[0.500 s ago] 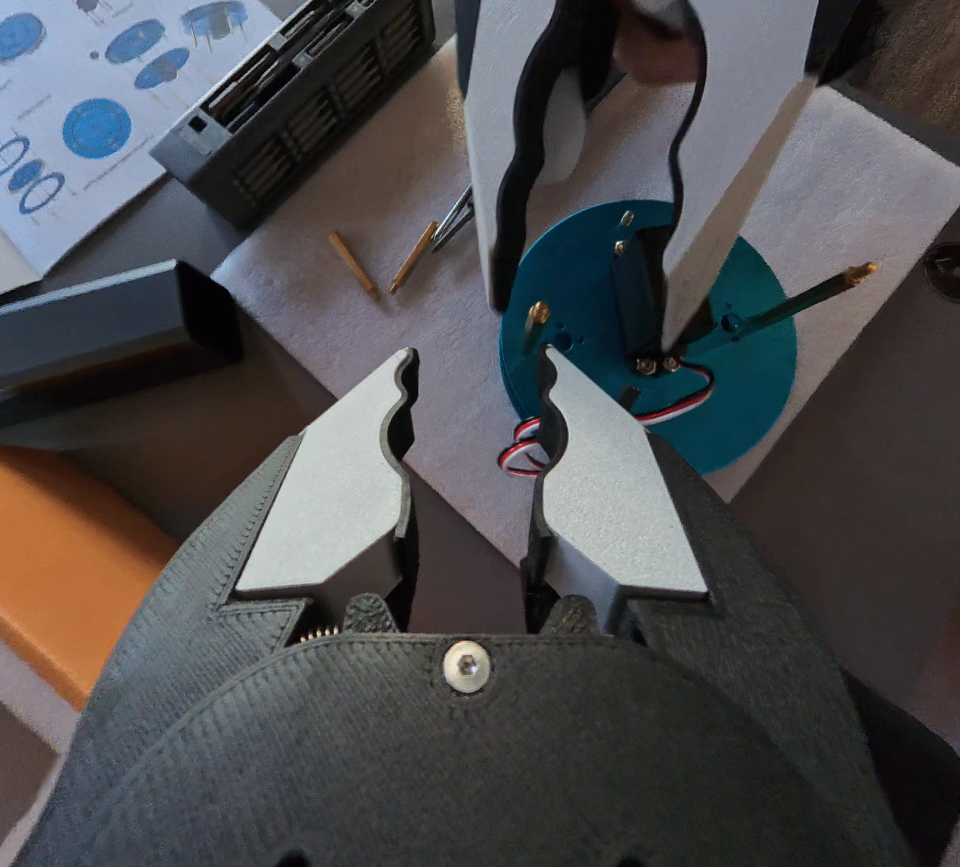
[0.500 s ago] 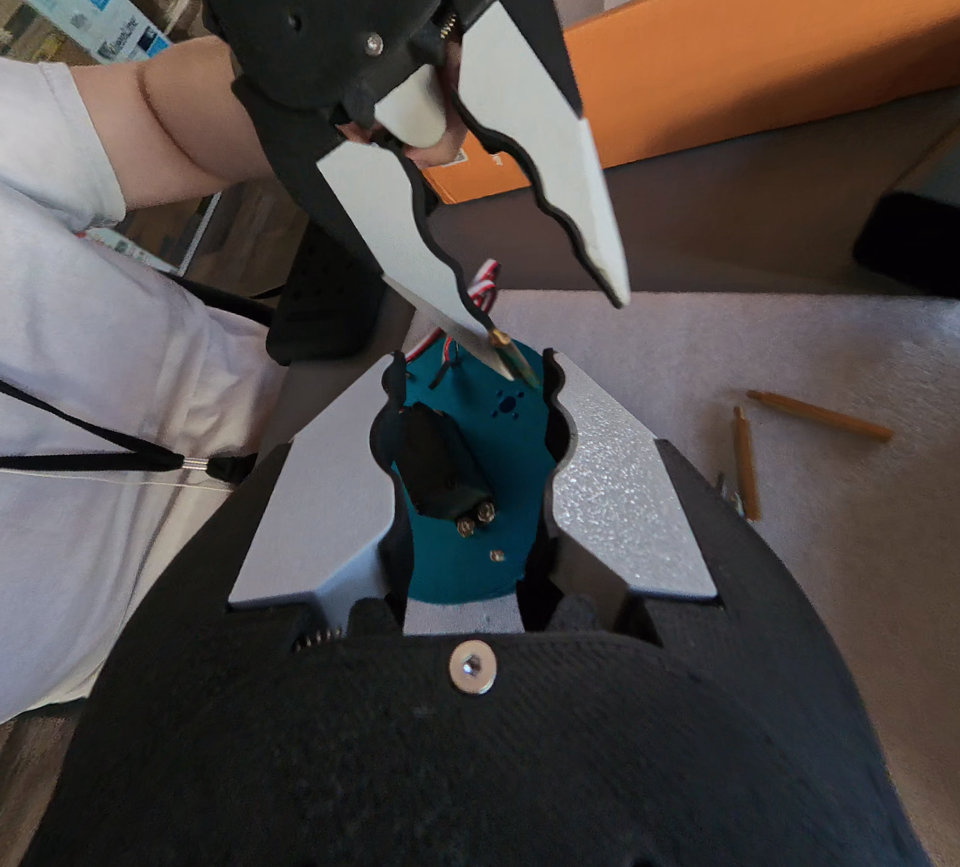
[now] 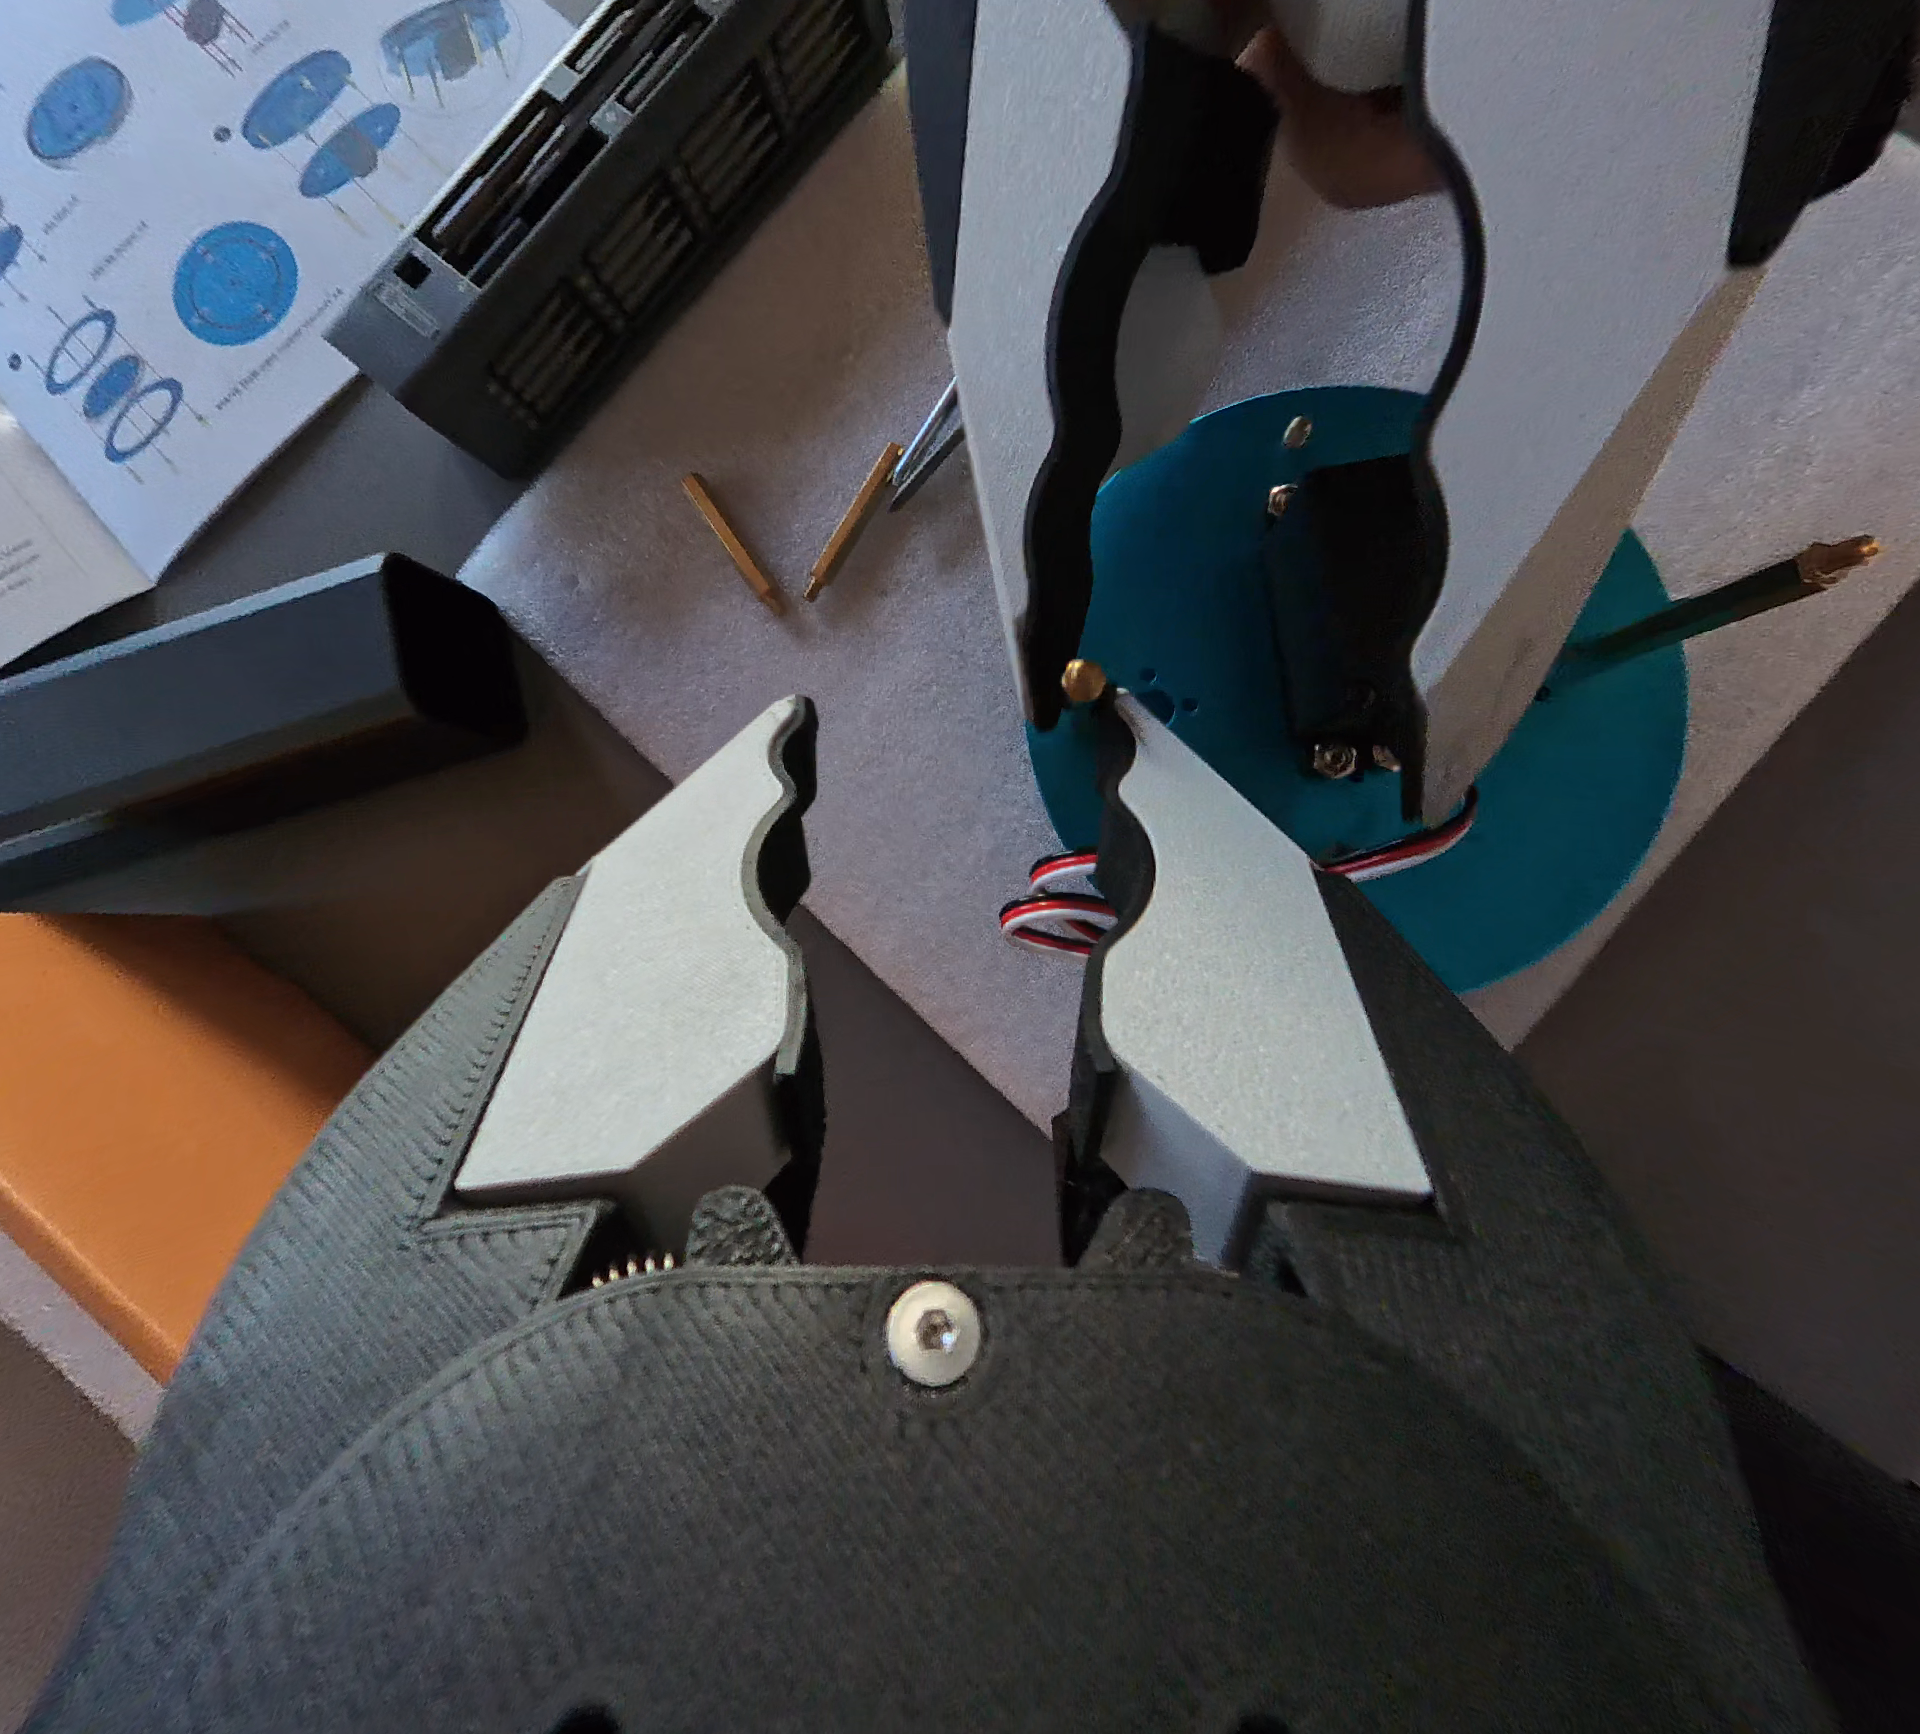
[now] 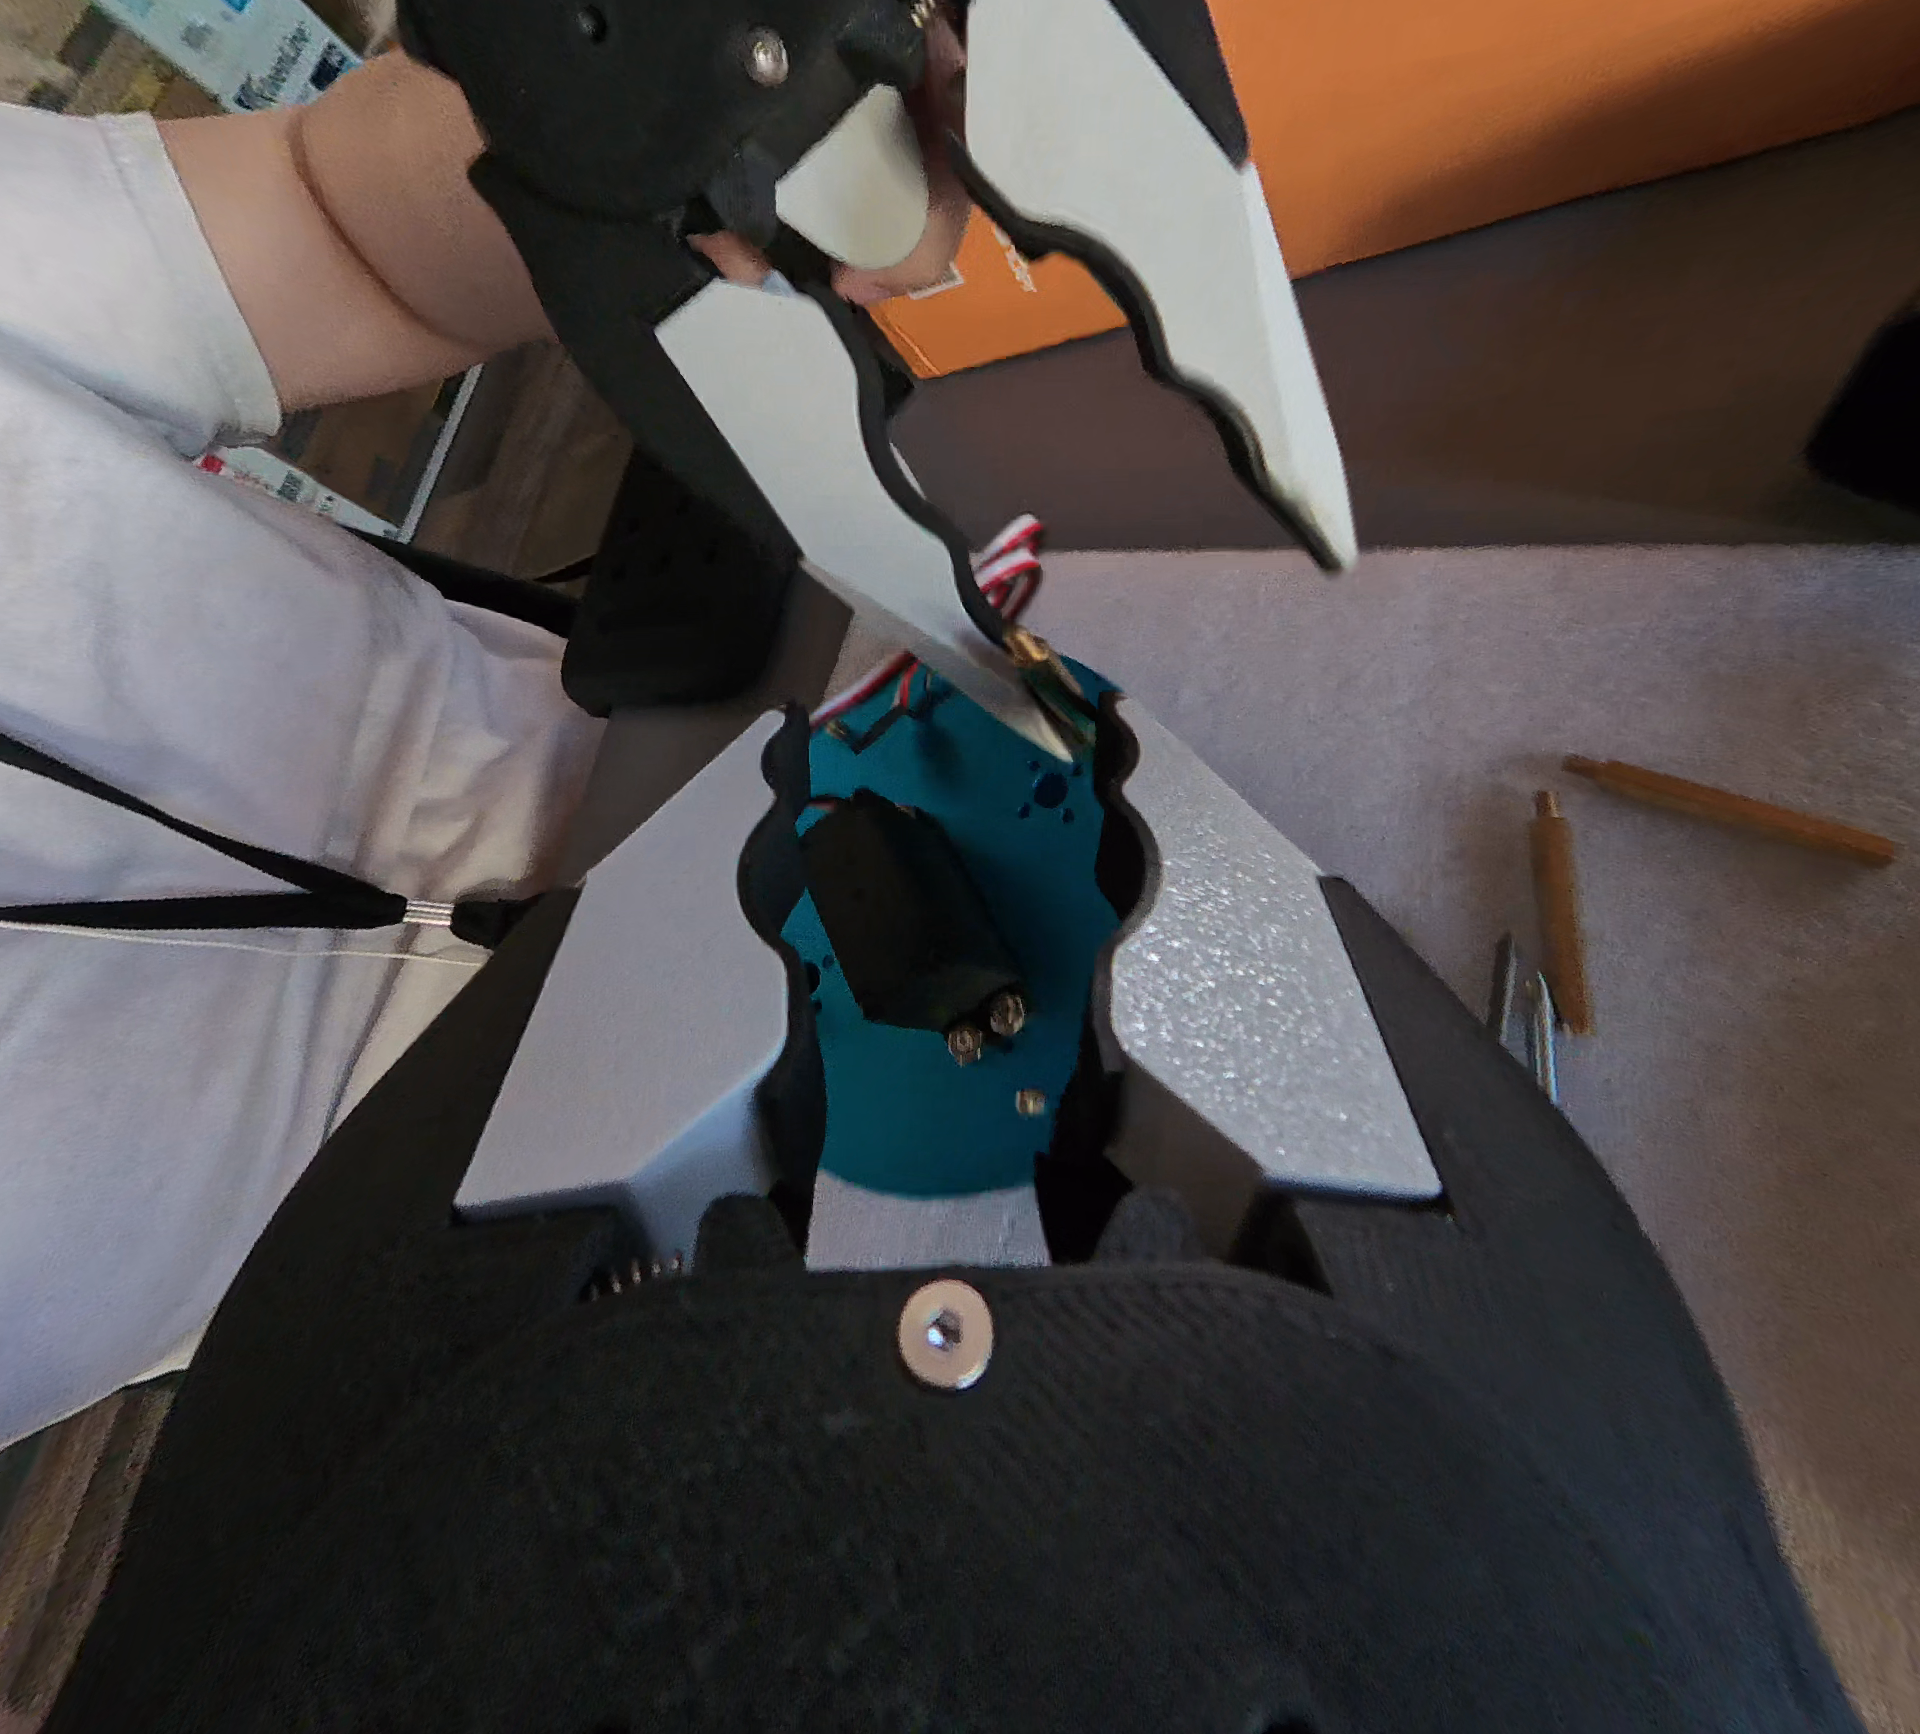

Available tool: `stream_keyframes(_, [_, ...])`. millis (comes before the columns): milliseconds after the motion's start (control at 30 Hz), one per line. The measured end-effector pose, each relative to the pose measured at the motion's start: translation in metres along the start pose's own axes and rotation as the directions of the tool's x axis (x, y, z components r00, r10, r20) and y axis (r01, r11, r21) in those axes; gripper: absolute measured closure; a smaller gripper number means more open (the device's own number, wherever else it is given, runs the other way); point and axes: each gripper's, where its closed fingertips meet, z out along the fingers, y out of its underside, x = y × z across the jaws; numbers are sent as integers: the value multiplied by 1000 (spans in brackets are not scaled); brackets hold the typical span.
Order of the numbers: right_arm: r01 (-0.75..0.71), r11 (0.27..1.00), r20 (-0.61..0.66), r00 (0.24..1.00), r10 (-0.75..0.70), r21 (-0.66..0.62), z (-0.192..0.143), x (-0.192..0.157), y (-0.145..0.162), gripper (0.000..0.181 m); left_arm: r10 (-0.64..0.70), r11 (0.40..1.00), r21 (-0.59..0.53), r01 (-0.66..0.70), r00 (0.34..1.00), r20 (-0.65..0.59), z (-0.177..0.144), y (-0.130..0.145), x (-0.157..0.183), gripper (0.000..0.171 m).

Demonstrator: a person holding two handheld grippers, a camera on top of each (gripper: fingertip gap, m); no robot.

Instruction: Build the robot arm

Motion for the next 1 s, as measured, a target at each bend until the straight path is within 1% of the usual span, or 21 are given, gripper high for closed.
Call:
stream_keyframes(33, [-8,1000,-2,1000,8,-12,-5,-1,4,131,-11,1000,-7,11,1000,2,-2,4,-2,116])
stream_keyframes(67, [-7,1000,13,1000,7,-14,-9,-4,6,140,-14,1000,-14,14,999,28,-6,8,-8,119])
stream_keyframes(100, [-6,1000,-6,1000,6,10,-13,-2,4,139,-13,1000,-11,14,999,53,-9,12,-13,126])
stream_keyframes(167, [9,999,-47,999,-7,48,-15,6,-2,133,-36,999,22,37,999,-5,-11,7,-4,125])
stream_keyframes(233, [14,998,-35,999,-11,64,-8,7,-8,127,-23,999,34,24,999,-23,-6,-1,3,122])
stream_keyframes(300, [11,1000,3,1000,-11,23,2,2,-4,127,7,1000,9,-7,1000,5,0,0,0,121])
stream_keyframes(367, [1,1000,-10,1000,-1,-12,0,1,3,125,-29,1000,-5,29,1000,-3,0,4,-2,117])
stream_keyframes(400, [-5,1000,-2,1000,5,-27,-5,-2,8,134,-47,999,-11,47,999,3,-3,9,-6,116])
stream_keyframes(433, [-10,1000,10,1000,11,-29,-9,-5,10,139,-50,999,-14,51,998,35,-7,14,-13,129])
stream_keyframes(467, [-3,1000,-24,1000,3,-7,-12,0,9,136,-52,999,0,52,998,43,-11,15,-15,128])
stream_keyframes(533, [21,1000,-70,997,-19,23,-12,8,3,127,-66,997,41,67,997,-33,-13,7,-1,124])
stream_keyframes(567, [24,999,-59,998,-22,31,-8,8,0,122,-51,997,48,53,998,-37,-12,2,3,121])
stream_keyframes(633, [27,1000,-11,1000,-27,16,3,1,-2,120,-11,999,38,11,1000,6,-6,-1,0,121])
stream_keyframes(700, [21,999,-10,1000,-21,-24,5,-1,4,116,-35,999,22,35,999,20,-4,1,-5,117])
stream_keyframes(733, [18,999,-18,1000,-19,-33,1,-2,7,119,-58,998,9,58,998,34,-5,6,-10,114])
stream_keyframes(767, [19,999,1,1000,-19,-36,-4,-6,9,129,-62,998,-5,62,996,71,-8,12,-18,125])
stream_keyframes(800, [21,1000,5,1000,-21,-16,-9,-8,7,132,-58,998,-3,59,995,84,-11,16,-21,126])
stream_keyframes(867, [39,999,-76,996,-36,37,-15,5,-2,127,-85,995,52,85,996,-13,-14,7,-6,121])
stream_keyframes(900, [44,998,-82,996,-40,47,-14,7,-5,125,-84,993,74,87,996,-36,-15,0,-1,120])
stream_keyframes(967, [48,998,-45,998,-46,47,-5,4,-9,125,-55,995,86,56,998,-25,-13,-7,0,120])
stream_keyframes(1000, [51,998,-15,999,-51,22,0,-1,-6,127,-44,996,77,44,999,-11,-10,-8,-1,120])
